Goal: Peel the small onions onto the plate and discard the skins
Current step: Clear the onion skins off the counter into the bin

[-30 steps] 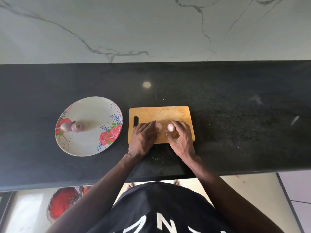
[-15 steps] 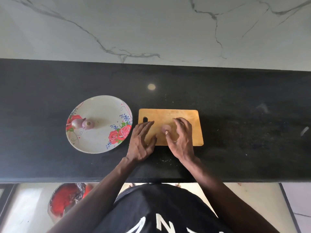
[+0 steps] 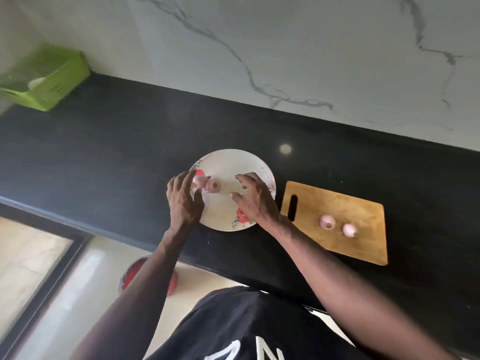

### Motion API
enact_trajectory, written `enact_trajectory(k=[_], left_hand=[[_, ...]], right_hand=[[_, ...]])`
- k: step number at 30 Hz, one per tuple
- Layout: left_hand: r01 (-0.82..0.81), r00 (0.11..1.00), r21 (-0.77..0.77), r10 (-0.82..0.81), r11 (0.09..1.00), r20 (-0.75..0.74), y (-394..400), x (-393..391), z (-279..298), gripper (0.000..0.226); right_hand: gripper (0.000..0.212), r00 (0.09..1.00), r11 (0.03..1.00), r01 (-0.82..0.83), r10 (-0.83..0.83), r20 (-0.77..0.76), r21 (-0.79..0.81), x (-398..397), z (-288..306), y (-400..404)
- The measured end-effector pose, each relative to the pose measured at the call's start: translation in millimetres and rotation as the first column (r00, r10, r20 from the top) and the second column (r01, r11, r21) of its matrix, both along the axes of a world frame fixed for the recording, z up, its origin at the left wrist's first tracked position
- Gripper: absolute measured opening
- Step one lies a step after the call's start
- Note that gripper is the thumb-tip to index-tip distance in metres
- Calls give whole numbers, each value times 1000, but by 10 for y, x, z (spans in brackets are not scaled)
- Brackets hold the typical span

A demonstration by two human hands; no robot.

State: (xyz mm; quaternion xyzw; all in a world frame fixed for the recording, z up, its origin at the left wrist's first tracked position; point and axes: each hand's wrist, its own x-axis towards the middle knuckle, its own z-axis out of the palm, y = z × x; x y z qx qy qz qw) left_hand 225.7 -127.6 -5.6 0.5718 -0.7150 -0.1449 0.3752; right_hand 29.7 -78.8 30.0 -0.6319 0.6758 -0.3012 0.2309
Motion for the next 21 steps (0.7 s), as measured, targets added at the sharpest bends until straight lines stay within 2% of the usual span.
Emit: enact_trajectory(k=[4,8,13,17,21], left_hand=[[143,979,191,-167,971,115,-200,222,5,66],[173,961,307,-229,936,158,-280,241,80,70],[165,976,282,-197,945,89,-294,206,101,61],[100,989,224,-122,970,87,-227,164,53,53],[67,998,125,-66,990,-12,-76,-146,79,46]], right_hand=[[62,997,995,-73,72,7,62,238,-11,-204],[48,995,995,-95,96,-34,36,383,-114,-319],[20,996,997,-72,71,-52,-15,410,-197,-358],[25,997,1000,3,-3,72,7,378,-174,-300],[27,965,983,179,-168,202,-38,111,-76,-41]])
